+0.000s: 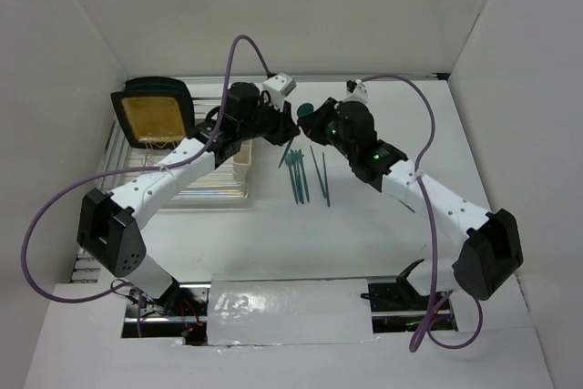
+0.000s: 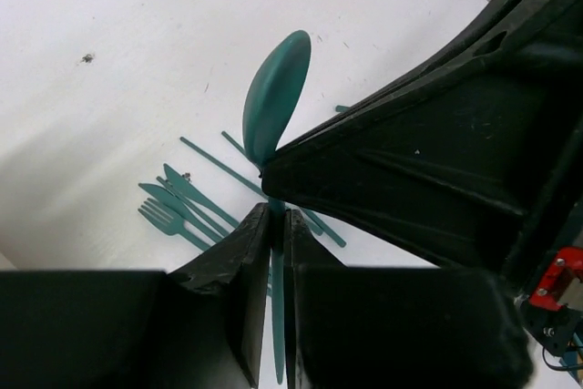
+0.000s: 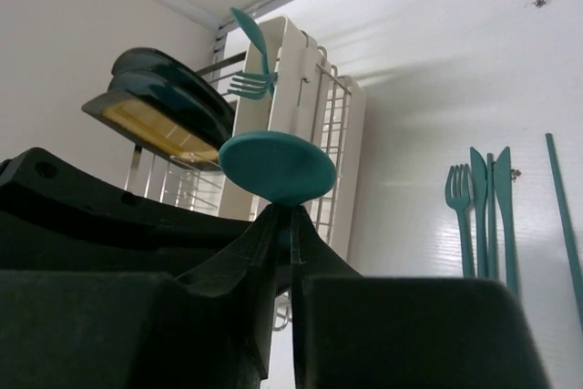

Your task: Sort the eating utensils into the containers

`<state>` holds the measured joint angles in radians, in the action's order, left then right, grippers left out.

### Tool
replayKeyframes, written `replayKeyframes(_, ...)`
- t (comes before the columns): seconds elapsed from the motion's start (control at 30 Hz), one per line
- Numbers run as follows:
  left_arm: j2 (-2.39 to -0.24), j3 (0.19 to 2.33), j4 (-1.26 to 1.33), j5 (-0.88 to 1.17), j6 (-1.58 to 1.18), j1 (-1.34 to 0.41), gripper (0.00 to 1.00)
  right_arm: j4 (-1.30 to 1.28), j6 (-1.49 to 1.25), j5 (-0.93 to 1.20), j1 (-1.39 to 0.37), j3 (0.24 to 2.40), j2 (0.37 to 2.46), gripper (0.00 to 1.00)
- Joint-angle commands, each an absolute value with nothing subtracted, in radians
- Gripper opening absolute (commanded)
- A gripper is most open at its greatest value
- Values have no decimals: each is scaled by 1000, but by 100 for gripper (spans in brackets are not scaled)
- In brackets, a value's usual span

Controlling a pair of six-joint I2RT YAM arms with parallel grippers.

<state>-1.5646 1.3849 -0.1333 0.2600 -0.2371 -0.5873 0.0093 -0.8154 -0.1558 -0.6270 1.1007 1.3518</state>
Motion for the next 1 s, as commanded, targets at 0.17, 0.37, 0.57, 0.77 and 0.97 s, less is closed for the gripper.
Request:
replayKeyframes(0.17, -1574, 1456, -31, 282, -218, -583, 0, -145, -713, 11, -614, 1304, 1295, 28)
replayKeyframes(0.37, -1532, 1460, -9, 337, -210, -512, 0, -257, -647, 117, -548, 1391, 1270, 74)
replayKeyframes(0.57, -1456, 1466, -12, 403, -202, -398, 0, -397, -615, 23, -479, 1339, 1129, 100)
replayKeyframes(0.77, -1367, 1399, 125, 537, -187, -215, 0, -443, -581, -60, -416, 1191, 1019, 100)
replayKeyframes(0.97, -1385, 1336, 245, 670, -175, -138, 0, -351, -557, -37, -396, 1053, 1029, 100)
